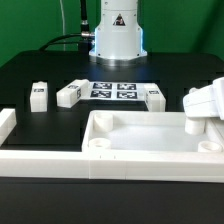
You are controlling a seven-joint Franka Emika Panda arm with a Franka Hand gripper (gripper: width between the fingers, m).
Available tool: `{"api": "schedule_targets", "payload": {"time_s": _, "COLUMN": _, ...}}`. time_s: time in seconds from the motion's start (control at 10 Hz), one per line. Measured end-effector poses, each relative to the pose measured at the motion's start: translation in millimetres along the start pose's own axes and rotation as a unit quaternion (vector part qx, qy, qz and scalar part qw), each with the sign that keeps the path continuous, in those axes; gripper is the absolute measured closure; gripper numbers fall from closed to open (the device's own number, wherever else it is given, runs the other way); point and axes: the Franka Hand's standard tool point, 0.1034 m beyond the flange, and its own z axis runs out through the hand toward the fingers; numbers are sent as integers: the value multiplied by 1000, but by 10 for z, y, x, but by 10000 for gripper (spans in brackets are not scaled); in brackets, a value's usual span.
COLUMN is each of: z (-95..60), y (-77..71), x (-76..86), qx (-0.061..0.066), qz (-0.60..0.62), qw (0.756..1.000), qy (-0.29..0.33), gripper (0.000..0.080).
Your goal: Assemble desk
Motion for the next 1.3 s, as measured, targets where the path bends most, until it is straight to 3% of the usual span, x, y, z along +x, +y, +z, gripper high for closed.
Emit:
{"api": "schedule_targets", "payload": {"time_s": 0.1, "z": 0, "y": 1, "x": 0, "qx": 0, "qz": 0, "qw": 1000, "qy": 0, "gripper": 257}}
{"api": "schedule_targets", "payload": {"time_s": 0.2, "z": 0, "y": 1, "x": 0, "qx": 0, "qz": 0, "qw": 1000, "qy": 0, "gripper": 439}}
{"api": "schedule_targets", "payload": {"time_s": 0.3, "z": -1, "y": 2, "x": 0, "qx": 0, "qz": 0, "qw": 1000, "qy": 0, "gripper": 511}}
{"api": "schedule_targets", "payload": {"time_s": 0.7, "z": -25, "y": 18, "x": -19, "qx": 1, "qz": 0, "qw": 1000, "qy": 2, "gripper": 511}}
{"api": "schedule_targets", "payload": {"time_s": 0.8, "z": -82, "y": 43, "x": -86, "qx": 3, "qz": 1, "qw": 1000, "qy": 4, "gripper": 511}}
{"api": "schedule_targets", "payload": {"time_s": 1.0, "z": -333, "y": 185, "x": -452, "qx": 7, "qz": 3, "qw": 1000, "qy": 6, "gripper": 511}}
{"api": "schedule_targets", "payload": {"time_s": 1.2, "z": -389, "y": 291, "x": -617, "qx": 11, "qz": -13, "qw": 1000, "qy": 24, "gripper": 510}}
{"api": "schedule_targets", "payload": {"time_s": 1.3, "z": -377, "y": 279, "x": -587, "qx": 10, "qz": -13, "qw": 999, "qy": 35, "gripper": 509}}
